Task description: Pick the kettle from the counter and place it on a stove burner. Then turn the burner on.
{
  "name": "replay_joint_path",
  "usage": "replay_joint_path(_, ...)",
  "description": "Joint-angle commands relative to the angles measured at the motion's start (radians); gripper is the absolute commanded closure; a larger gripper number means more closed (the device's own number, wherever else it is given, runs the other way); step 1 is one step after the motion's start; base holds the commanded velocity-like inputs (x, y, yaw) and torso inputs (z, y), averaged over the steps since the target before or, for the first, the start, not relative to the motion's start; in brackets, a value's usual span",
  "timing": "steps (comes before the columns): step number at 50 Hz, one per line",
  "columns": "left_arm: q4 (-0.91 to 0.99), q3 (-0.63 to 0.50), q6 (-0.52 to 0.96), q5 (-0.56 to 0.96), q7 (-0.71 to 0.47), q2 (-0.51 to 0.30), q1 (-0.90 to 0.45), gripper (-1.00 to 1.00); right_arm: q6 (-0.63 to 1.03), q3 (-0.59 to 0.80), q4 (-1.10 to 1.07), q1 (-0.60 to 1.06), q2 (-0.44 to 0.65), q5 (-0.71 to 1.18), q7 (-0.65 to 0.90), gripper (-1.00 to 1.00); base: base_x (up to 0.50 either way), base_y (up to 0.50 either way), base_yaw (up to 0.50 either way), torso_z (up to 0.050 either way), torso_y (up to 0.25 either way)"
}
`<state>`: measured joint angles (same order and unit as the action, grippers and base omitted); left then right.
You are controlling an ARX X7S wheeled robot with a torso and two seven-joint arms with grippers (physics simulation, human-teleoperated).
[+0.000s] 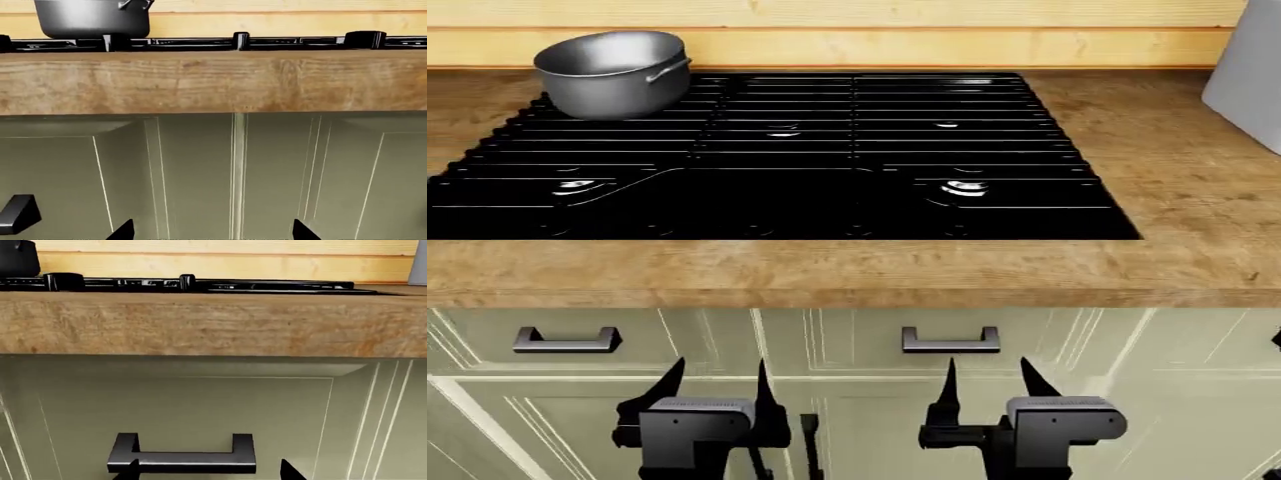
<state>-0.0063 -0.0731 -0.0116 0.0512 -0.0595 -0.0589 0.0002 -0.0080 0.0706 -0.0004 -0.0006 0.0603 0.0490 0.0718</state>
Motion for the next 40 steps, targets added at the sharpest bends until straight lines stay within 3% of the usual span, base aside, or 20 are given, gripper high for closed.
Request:
replay_joint_path(1,-0.005,-0.021,-0.003,0.015,-0.019,-0.018,-0.001,-1.0,-0.005,0.021,0.002,0.0,0.016,0.015,0.021,-1.0,0.0,0.48,0.0,0.0,0.0)
replay_joint_path(40,-0.001,-0.071,-0.001,0.053,-0.065,-0.058,-0.004,-1.0,-0.014,0.07,0.008,0.006,0.055,0.046,0.073,-1.0,0.0,0.48,0.0,0.0,0.0)
